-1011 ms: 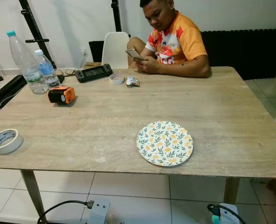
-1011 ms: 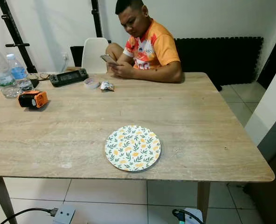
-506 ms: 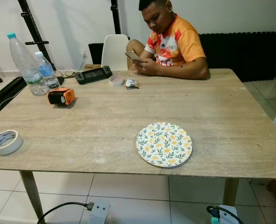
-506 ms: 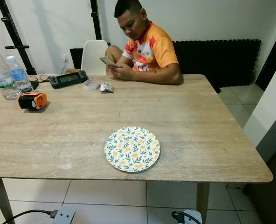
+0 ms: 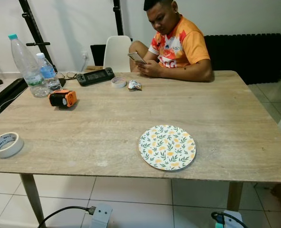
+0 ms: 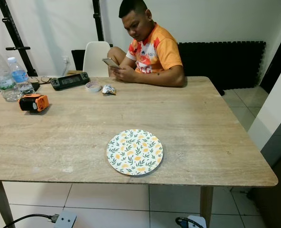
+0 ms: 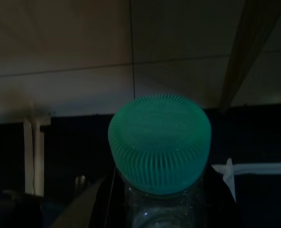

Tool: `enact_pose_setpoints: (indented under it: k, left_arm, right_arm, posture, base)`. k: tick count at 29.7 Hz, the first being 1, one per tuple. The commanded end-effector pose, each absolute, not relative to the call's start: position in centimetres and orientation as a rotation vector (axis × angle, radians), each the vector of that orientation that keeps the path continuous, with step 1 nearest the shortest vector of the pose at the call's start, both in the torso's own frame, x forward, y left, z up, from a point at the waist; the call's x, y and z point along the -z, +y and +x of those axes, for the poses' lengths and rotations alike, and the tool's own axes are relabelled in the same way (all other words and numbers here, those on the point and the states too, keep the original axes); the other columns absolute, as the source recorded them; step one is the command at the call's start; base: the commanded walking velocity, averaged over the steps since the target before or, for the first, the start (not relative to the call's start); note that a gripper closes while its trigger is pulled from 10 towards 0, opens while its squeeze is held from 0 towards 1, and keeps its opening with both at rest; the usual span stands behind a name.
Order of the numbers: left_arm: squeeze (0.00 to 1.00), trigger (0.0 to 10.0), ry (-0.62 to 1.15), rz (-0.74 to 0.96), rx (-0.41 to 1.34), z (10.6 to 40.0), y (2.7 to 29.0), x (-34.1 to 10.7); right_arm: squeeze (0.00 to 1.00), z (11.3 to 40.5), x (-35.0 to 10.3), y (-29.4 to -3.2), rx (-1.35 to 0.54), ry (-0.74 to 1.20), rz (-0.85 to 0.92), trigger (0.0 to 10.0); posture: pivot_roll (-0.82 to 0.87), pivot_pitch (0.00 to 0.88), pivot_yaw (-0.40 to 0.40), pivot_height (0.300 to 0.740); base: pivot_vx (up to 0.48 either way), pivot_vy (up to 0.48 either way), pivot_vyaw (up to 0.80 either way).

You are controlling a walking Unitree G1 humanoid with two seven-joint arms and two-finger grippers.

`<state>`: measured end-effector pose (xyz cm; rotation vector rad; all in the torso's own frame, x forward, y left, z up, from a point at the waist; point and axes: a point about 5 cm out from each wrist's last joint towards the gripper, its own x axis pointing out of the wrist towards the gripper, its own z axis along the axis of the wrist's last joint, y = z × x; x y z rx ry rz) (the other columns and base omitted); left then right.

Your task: Restocking fridge

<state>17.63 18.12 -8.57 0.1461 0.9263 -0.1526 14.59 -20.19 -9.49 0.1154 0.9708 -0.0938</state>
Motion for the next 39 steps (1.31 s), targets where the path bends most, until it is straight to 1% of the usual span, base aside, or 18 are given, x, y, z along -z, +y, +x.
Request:
enact_pose_setpoints:
  k: [1, 15, 39]
  left_arm:
    - [0.00, 10.0, 0.944, 0.147, 0.165, 17.1, 17.5, 8.9]
    - [0.00, 10.0, 0.931, 0.150, 0.159, 17.8, 18.5, 8.5]
    - [0.00, 10.0, 0.919, 0.146, 0.168, 18.0, 18.0, 8.4]
  right_arm:
    - [0.00, 14.7, 9.5, -19.9, 0.078, 0.965, 0.114, 10.0]
    - [0.00, 15.4, 9.3, -19.5, 0.073, 0.948, 0.115, 10.0]
    - [0.00, 15.5, 9.2, -19.6, 0.080, 0.949, 0.117, 10.0]
  posture:
    - [-0.04, 0.055, 0.023, 0.734]
    - [-0.04, 0.055, 0.028, 0.734]
    - [-0.04, 0.053, 0.026, 0.734]
  base:
    - [0.000, 0.000, 0.00]
    - [0.000, 0.000, 0.00]
    - [0.000, 0.000, 0.00]
